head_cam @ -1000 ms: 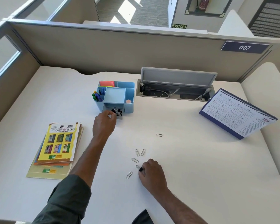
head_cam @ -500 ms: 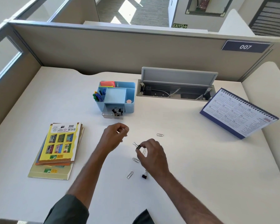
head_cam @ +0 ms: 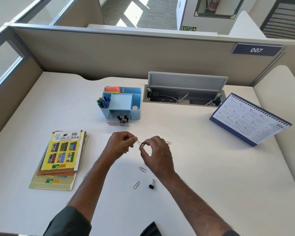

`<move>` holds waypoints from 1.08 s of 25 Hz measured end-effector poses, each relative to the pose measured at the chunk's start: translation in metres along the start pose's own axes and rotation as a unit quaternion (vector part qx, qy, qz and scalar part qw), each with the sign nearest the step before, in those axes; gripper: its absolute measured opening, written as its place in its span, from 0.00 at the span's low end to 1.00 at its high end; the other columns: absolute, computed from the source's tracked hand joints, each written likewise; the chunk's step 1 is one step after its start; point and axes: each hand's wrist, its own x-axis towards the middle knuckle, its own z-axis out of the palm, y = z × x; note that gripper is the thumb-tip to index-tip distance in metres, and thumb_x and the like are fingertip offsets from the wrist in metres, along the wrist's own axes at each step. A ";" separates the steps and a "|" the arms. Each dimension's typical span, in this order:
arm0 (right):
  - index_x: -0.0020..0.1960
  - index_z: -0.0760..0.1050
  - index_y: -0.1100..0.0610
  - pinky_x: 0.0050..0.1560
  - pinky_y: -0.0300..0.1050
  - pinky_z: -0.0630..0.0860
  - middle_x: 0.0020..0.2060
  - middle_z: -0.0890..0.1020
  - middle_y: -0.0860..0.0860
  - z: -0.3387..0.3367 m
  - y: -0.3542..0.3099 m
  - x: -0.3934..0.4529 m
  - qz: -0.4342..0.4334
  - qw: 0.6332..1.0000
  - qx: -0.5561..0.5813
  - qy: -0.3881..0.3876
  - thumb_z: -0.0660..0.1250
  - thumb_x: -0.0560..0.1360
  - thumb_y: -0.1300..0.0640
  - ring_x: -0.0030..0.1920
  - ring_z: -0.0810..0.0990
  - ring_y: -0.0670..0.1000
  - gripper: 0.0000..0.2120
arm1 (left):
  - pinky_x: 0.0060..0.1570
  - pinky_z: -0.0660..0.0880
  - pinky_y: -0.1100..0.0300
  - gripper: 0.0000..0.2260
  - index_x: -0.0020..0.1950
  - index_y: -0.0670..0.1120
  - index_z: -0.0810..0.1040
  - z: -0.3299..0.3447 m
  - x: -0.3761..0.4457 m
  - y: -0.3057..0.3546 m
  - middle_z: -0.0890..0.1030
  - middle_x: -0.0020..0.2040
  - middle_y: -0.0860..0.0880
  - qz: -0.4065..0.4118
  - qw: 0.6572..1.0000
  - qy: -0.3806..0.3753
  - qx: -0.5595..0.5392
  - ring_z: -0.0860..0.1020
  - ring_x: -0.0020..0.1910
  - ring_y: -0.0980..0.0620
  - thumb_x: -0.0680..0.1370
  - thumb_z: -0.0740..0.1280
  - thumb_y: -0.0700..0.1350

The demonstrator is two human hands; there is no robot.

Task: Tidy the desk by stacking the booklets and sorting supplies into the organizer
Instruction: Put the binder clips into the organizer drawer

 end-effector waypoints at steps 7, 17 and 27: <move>0.49 0.78 0.52 0.48 0.46 0.75 0.45 0.78 0.45 -0.001 -0.004 0.007 -0.003 1.000 0.012 0.020 0.71 0.73 0.50 0.48 0.76 0.48 0.08 | 0.29 0.72 0.59 0.07 0.44 0.39 0.83 -0.008 0.003 0.006 0.80 0.31 0.47 -0.014 0.999 -0.032 -0.023 0.74 0.28 0.51 0.78 0.72 0.43; 0.52 0.79 0.51 0.50 0.47 0.76 0.46 0.77 0.45 0.017 0.025 -0.041 0.016 0.998 -0.011 -0.057 0.69 0.72 0.41 0.47 0.77 0.49 0.16 | 0.39 0.73 0.59 0.06 0.44 0.44 0.85 -0.040 0.079 0.003 0.80 0.36 0.49 -0.045 0.977 0.210 0.018 0.76 0.38 0.50 0.75 0.71 0.45; 0.64 0.73 0.49 0.50 0.44 0.73 0.54 0.71 0.47 0.023 0.064 -0.105 0.047 0.959 -0.079 -0.269 0.68 0.74 0.43 0.54 0.73 0.51 0.21 | 0.30 0.69 0.61 0.05 0.43 0.42 0.82 -0.034 0.117 -0.012 0.79 0.34 0.45 -0.129 0.973 0.190 0.017 0.72 0.28 0.48 0.74 0.70 0.42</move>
